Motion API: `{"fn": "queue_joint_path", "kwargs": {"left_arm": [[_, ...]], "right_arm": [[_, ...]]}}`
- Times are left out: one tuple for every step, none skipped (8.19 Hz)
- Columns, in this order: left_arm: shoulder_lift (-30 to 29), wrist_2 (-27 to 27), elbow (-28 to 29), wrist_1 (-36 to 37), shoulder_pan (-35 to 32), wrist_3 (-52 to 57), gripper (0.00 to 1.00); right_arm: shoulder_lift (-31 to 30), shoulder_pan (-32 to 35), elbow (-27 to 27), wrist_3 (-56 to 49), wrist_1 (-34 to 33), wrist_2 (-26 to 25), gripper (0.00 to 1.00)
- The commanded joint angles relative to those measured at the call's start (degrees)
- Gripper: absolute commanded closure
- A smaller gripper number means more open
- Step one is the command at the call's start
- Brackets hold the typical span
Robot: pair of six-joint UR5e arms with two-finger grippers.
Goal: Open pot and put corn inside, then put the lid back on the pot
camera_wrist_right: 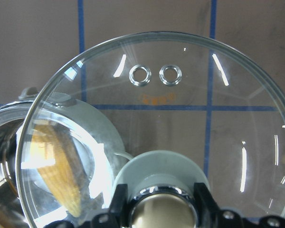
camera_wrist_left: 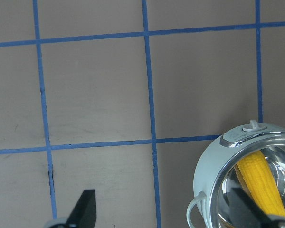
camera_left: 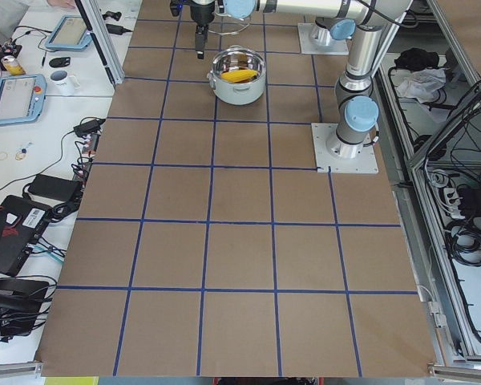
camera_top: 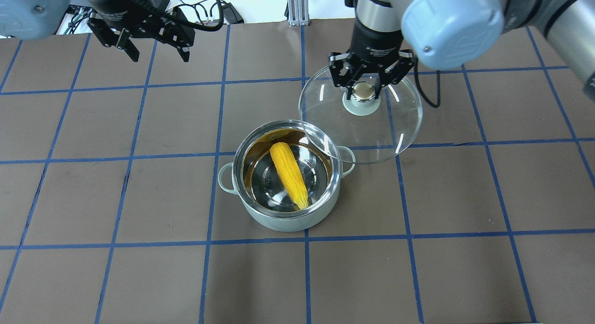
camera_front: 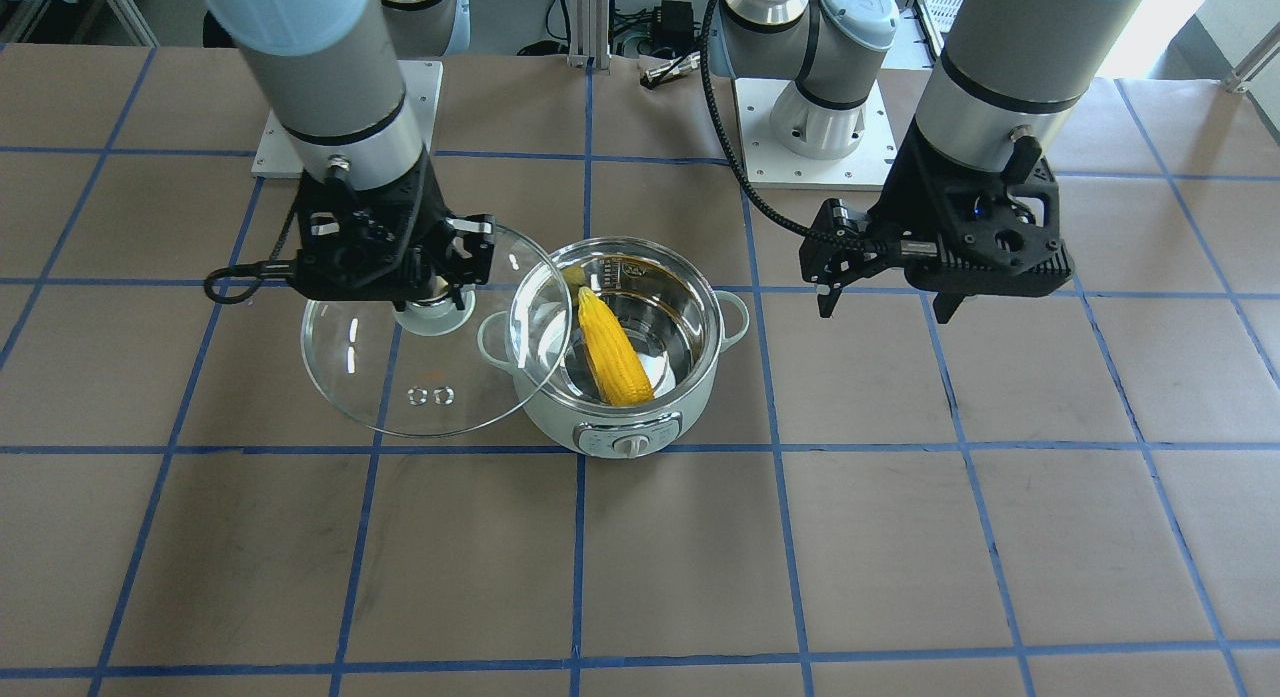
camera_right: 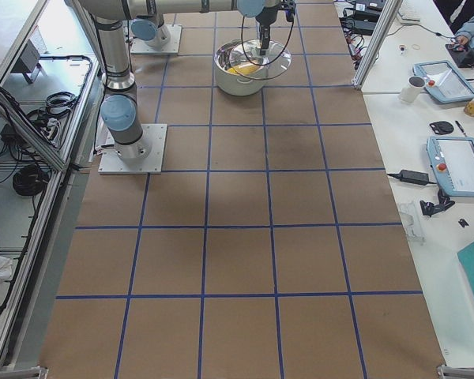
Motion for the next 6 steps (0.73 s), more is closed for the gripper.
{"fn": "queue_joint_path", "kwargs": {"left_arm": [[1.90,0.01,-0.87,-1.12,3.26,0.39,0.00],[1.82,0.01,-0.87,-1.91,3.79,0.39,0.00],[1.81,0.01,-0.87,-1.92,3.88,0.39,0.00],[1.81,0.10,-0.87,-1.92,3.88,0.39,0.00],[1.81,0.10,-0.95,-1.92,3.88,0.39,0.00],[1.81,0.10,-0.95,-1.92,3.80,0.30,0.00]], "right_arm": [[3.25,9.16,0.63,10.76,-5.41,2.71,1.00],[4.75,12.07,0.80,14.79,-7.86,2.71,1.00],[5.72,13.84,1.41,16.74,-8.50,2.71,1.00],[6.08,14.38,2.72,16.94,-10.33,2.71,1.00],[6.08,14.38,3.69,16.77,-10.52,2.19,1.00],[6.08,14.38,4.31,17.11,-10.44,2.01,1.00]]}}
